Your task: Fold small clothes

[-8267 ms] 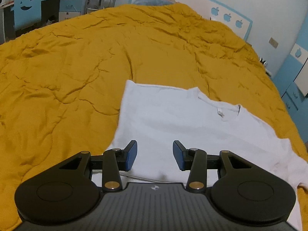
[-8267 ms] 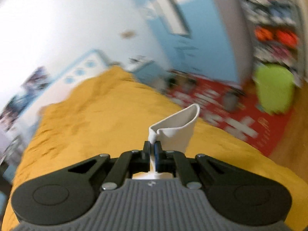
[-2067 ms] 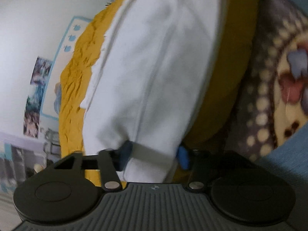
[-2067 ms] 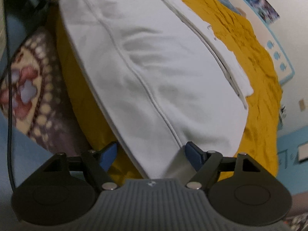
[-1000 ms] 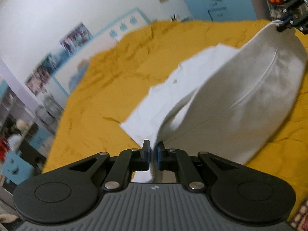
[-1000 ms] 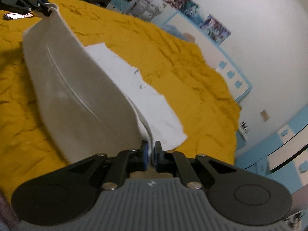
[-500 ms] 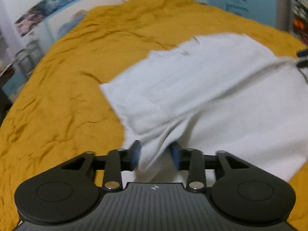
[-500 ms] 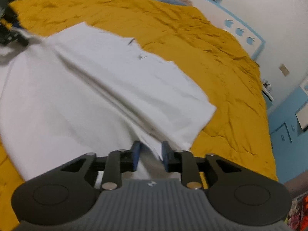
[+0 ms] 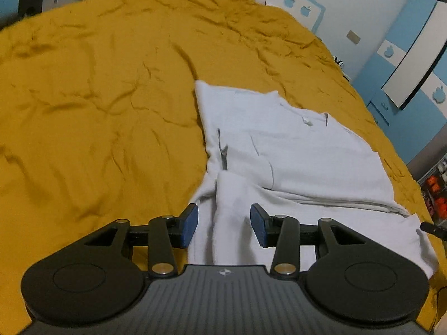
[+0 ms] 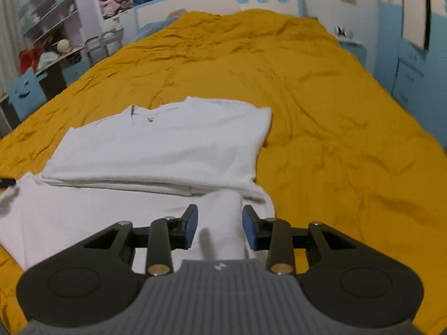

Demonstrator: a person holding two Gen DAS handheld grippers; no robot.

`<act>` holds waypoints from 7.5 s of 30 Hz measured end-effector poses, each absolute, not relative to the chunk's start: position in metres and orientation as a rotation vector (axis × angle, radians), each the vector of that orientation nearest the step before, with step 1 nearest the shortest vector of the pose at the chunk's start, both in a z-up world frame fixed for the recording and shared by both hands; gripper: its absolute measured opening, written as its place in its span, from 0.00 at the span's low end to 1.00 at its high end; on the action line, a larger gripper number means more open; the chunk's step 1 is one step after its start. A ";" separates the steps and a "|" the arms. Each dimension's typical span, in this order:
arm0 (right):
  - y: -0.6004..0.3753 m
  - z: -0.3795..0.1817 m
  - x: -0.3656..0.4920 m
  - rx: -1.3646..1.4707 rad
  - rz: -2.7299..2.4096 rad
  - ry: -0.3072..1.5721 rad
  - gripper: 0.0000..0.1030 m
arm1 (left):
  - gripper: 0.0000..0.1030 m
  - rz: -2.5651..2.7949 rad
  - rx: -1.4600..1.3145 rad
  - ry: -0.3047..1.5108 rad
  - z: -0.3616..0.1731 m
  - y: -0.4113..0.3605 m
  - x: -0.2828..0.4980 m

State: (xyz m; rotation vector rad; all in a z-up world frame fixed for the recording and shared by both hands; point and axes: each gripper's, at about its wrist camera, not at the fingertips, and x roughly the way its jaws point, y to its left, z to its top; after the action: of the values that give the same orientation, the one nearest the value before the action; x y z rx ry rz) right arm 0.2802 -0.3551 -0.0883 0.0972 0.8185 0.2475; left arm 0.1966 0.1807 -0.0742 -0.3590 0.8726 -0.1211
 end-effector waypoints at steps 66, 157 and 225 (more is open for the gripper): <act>-0.307 -0.023 0.536 -0.095 0.213 0.578 0.03 | 0.09 0.026 -0.040 0.585 -0.033 0.135 0.407; -0.369 -0.112 0.373 0.294 0.144 0.868 0.45 | 0.23 -0.026 0.007 0.746 -0.063 0.105 0.257; -0.136 -0.039 0.541 0.708 0.441 0.905 0.03 | 0.23 -0.094 -0.323 0.760 -0.077 0.201 0.346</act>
State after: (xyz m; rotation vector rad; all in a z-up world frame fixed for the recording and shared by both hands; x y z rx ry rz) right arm 0.5407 -0.1355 -0.0388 0.7078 0.9050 0.4412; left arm 0.3465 0.2012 -0.0774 -0.3225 0.7596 -0.0943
